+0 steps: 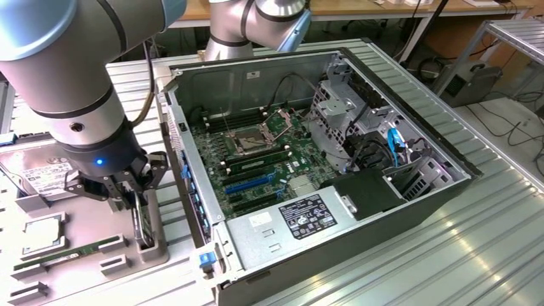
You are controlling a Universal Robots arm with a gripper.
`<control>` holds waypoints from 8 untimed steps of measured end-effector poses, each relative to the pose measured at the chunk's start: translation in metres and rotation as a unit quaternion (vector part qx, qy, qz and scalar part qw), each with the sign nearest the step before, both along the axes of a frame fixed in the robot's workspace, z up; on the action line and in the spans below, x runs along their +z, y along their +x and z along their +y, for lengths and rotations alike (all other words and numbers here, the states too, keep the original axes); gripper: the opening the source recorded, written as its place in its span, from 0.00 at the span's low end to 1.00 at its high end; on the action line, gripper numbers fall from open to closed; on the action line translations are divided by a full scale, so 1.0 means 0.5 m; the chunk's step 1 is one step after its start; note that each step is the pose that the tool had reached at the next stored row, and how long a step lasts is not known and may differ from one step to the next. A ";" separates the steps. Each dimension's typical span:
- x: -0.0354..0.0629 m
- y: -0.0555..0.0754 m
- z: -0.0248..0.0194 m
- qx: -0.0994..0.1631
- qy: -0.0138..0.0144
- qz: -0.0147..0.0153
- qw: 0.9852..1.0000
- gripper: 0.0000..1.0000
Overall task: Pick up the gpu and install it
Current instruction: 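Pick up the gpu and move the gpu toward the slot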
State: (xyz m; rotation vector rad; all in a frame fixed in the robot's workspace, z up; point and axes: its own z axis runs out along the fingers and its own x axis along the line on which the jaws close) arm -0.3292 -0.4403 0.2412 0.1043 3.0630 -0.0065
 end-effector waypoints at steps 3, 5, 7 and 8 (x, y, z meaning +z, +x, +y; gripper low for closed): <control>0.000 0.003 0.0000 0.002 0.000 0.000 1.000 0.27; 0.000 0.005 0.0000 0.003 0.000 0.000 1.000 0.27; 0.000 0.007 0.0000 0.003 0.000 0.001 1.000 0.27; 0.000 0.008 0.0000 0.004 0.000 0.001 1.000 0.27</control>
